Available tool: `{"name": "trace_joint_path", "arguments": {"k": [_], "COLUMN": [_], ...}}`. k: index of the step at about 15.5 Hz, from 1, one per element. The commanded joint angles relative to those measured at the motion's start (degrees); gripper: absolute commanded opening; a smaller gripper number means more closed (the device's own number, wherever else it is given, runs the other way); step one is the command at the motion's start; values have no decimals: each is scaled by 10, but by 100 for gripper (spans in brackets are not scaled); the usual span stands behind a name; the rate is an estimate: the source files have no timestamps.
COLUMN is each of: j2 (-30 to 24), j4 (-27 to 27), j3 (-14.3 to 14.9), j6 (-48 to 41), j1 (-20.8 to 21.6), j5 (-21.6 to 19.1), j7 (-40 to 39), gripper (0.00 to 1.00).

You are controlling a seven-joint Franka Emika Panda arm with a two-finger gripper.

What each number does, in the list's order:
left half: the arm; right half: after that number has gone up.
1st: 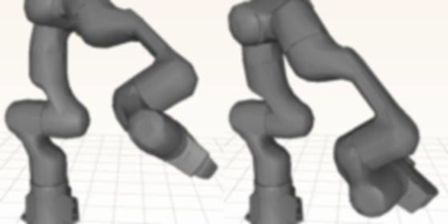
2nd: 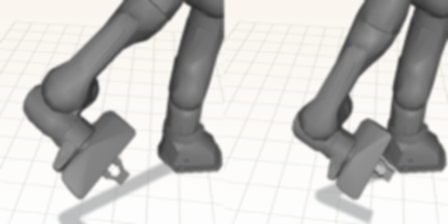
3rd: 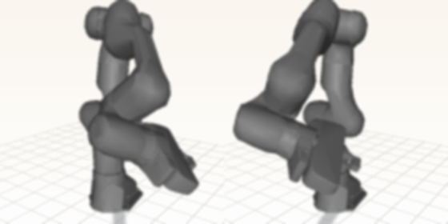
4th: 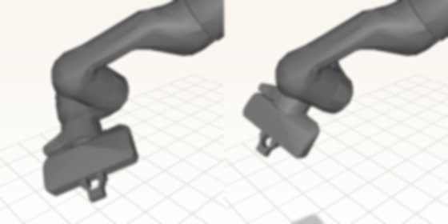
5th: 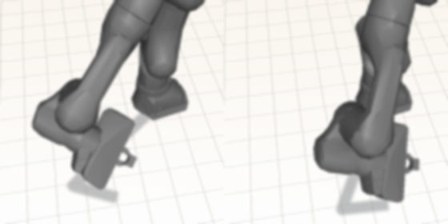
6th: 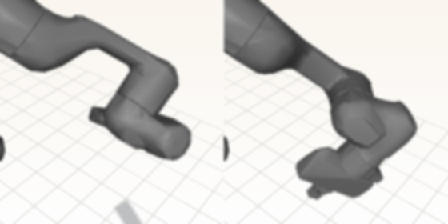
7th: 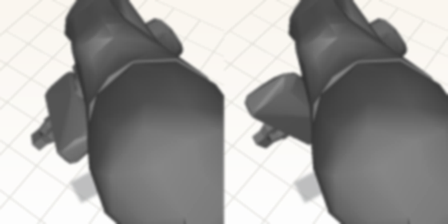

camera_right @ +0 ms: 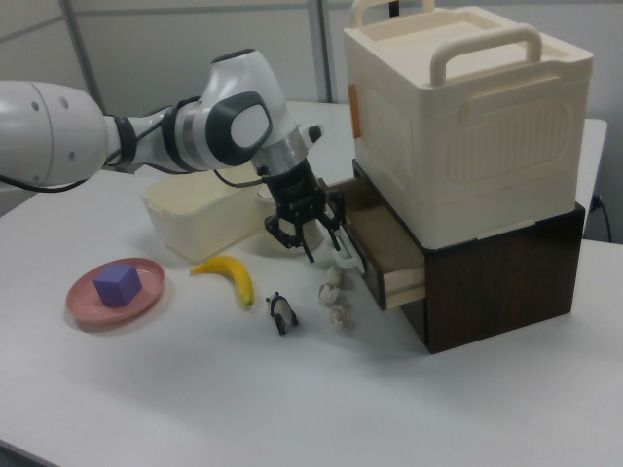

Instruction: Slide the drawer open

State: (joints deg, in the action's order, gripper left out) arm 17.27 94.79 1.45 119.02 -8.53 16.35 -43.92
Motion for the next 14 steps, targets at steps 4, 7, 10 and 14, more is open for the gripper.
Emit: {"name": "trace_joint_path", "arguments": {"k": [4, 7, 10, 14], "j2": [-88, -99, -100, -106], "j4": [72, 56, 13, -7], "j3": [2, 2, 2, 2], "j6": [-75, -109, -171, -194], "j1": [35, 39, 42, 55], "j5": [-8, -64, -103, -178], "j7": [-31, -20, 63, 289], "gripper": [48, 53, 68, 100]}}
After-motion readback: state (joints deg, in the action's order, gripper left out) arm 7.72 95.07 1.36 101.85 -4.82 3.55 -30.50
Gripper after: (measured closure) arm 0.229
